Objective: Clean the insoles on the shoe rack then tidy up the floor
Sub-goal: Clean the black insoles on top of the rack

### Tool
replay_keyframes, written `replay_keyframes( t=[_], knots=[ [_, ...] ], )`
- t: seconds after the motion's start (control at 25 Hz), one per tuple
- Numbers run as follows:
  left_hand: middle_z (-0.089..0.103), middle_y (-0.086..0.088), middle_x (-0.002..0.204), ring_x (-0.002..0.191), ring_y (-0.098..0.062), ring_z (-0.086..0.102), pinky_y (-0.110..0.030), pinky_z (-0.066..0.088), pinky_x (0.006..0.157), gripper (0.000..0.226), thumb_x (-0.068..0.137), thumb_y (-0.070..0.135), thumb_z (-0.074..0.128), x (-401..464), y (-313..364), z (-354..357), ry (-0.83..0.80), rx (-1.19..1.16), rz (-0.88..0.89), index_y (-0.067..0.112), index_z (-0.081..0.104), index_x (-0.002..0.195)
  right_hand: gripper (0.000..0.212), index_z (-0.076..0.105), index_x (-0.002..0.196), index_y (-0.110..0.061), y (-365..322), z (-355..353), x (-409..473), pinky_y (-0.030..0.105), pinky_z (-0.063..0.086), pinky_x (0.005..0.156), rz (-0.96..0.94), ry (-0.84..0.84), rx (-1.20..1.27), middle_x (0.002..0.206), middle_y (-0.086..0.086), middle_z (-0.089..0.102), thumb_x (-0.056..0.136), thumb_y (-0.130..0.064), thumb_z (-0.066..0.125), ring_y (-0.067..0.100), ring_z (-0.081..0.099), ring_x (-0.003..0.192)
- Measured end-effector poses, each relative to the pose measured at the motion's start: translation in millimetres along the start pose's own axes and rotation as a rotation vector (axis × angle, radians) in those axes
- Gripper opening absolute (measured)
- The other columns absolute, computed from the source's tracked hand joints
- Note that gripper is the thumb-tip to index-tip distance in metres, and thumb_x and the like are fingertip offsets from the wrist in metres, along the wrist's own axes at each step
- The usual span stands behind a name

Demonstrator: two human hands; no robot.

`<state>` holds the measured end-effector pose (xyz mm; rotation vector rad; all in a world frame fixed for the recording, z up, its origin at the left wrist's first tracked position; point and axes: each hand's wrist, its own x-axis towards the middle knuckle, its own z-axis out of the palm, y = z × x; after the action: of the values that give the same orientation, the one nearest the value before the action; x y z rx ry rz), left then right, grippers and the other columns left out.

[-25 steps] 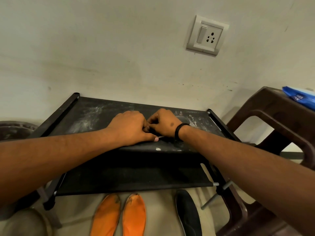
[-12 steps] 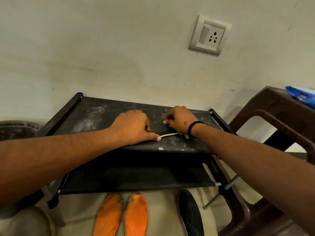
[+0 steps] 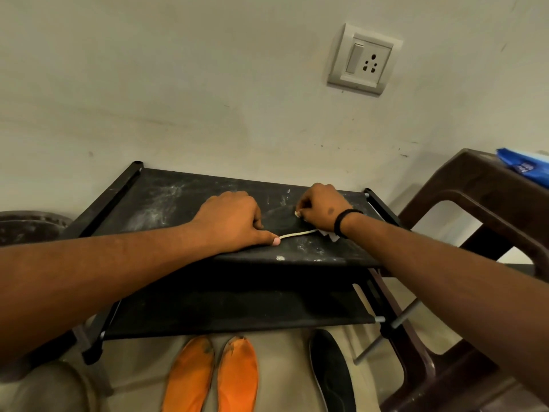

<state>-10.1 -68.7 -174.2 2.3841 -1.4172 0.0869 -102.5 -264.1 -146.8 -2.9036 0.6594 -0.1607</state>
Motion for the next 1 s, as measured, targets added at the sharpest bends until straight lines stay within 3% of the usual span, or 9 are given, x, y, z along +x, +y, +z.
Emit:
replay_keyframes(
  t=[0.24,0.44,0.64,0.76,0.84,1.0],
  knots=[
    [0.072,0.012,0.077,0.074,-0.007,0.064,-0.035,0.056,0.072,0.051,0.070,0.079,0.064,-0.8,-2.8,0.9,-0.005,0.018,0.018,0.028,0.074,0.070,0.010,0.077,0.088,-0.015,-28.0,12.1,-32.3,0.025,0.055,0.080,-0.247,-0.114,0.150,0.089,-0.001,0.075,0.088,-0.015,0.067,0.010,0.068,0.082],
    [0.073,0.015,0.085,0.080,-0.008,0.066,-0.038,0.057,0.076,0.053,0.068,0.081,0.064,1.0,-3.0,2.0,-0.014,-0.011,0.007,0.029,0.072,0.068,0.015,0.076,0.094,-0.020,18.5,-2.7,-10.3,0.040,0.056,0.086,0.060,0.058,-0.051,0.095,0.004,0.074,0.091,-0.018,0.061,0.020,0.066,0.085],
    [0.072,0.013,0.085,0.084,-0.010,0.065,-0.039,0.057,0.077,0.050,0.068,0.080,0.065,0.5,-3.6,2.1,-0.008,0.008,0.010,0.030,0.072,0.069,0.011,0.077,0.090,-0.015,-19.8,9.8,-38.2,0.019,0.052,0.080,-0.207,-0.086,0.135,0.091,-0.003,0.074,0.089,-0.014,0.066,0.006,0.065,0.080],
    [0.073,0.014,0.087,0.083,-0.009,0.065,-0.039,0.057,0.077,0.051,0.068,0.080,0.065,1.8,-1.0,0.9,-0.007,-0.002,0.003,0.030,0.072,0.070,0.010,0.075,0.089,-0.021,3.3,0.1,-17.1,0.035,0.056,0.085,-0.053,-0.014,-0.001,0.092,-0.001,0.074,0.089,-0.020,0.065,0.015,0.067,0.085],
    [0.073,0.015,0.087,0.083,-0.008,0.065,-0.038,0.057,0.077,0.051,0.068,0.080,0.065,1.2,-0.8,1.0,-0.007,0.001,0.003,0.030,0.072,0.070,0.012,0.075,0.089,-0.021,9.9,-1.2,-12.6,0.038,0.056,0.086,0.045,0.026,-0.053,0.091,0.001,0.073,0.090,-0.019,0.063,0.019,0.066,0.086],
    [0.073,0.015,0.084,0.082,-0.007,0.065,-0.038,0.057,0.076,0.051,0.069,0.080,0.063,-0.6,-4.9,1.8,-0.014,0.001,0.008,0.030,0.072,0.067,0.013,0.077,0.091,-0.015,-18.1,11.9,-37.3,0.027,0.054,0.083,-0.210,-0.066,0.058,0.092,0.000,0.074,0.089,-0.015,0.064,0.013,0.067,0.084]
  ],
)
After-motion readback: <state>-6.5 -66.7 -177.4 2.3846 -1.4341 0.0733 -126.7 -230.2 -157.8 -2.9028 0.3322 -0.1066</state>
